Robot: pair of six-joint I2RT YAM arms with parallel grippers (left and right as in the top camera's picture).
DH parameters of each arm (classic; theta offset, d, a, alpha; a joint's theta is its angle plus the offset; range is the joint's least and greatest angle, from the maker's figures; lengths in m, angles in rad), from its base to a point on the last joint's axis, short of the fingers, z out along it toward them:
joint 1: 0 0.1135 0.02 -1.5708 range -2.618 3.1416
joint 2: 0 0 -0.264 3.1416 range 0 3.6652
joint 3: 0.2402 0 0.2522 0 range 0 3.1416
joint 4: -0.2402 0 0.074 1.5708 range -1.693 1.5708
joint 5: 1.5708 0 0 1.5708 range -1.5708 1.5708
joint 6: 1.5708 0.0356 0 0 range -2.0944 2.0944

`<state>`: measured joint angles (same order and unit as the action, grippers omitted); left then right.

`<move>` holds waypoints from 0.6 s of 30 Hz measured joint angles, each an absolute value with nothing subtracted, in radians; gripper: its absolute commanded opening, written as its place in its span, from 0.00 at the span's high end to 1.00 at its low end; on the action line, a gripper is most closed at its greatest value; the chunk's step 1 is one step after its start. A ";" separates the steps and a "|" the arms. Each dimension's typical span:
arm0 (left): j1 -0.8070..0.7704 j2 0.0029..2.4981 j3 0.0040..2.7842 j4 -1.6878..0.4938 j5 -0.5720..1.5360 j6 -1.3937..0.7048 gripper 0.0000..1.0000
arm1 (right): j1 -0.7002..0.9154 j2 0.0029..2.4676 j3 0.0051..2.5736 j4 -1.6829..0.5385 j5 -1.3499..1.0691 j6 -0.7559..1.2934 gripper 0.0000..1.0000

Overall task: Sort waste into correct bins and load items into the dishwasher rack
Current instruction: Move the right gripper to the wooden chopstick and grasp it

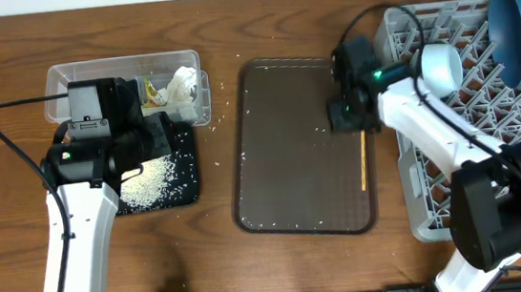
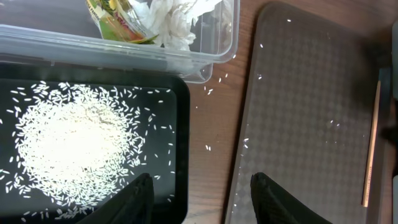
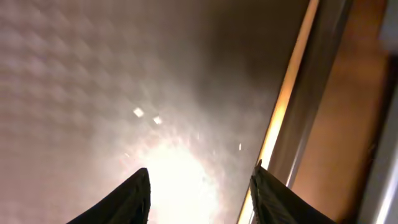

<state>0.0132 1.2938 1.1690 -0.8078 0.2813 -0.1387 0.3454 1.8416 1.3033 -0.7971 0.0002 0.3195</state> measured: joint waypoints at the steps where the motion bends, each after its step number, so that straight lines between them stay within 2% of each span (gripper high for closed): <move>1: 0.013 1.294 1.169 -0.808 0.281 -0.139 0.47 | 0.348 1.842 1.285 -0.796 0.007 0.336 0.49; 18: 0.013 1.294 1.169 -0.808 0.281 -0.139 0.47 | 0.348 1.842 1.103 -0.694 0.042 0.415 0.50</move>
<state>0.0132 1.2942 1.1690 -0.8082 0.2813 -0.1387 0.3485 1.8420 1.1034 -0.6941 0.0418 0.4152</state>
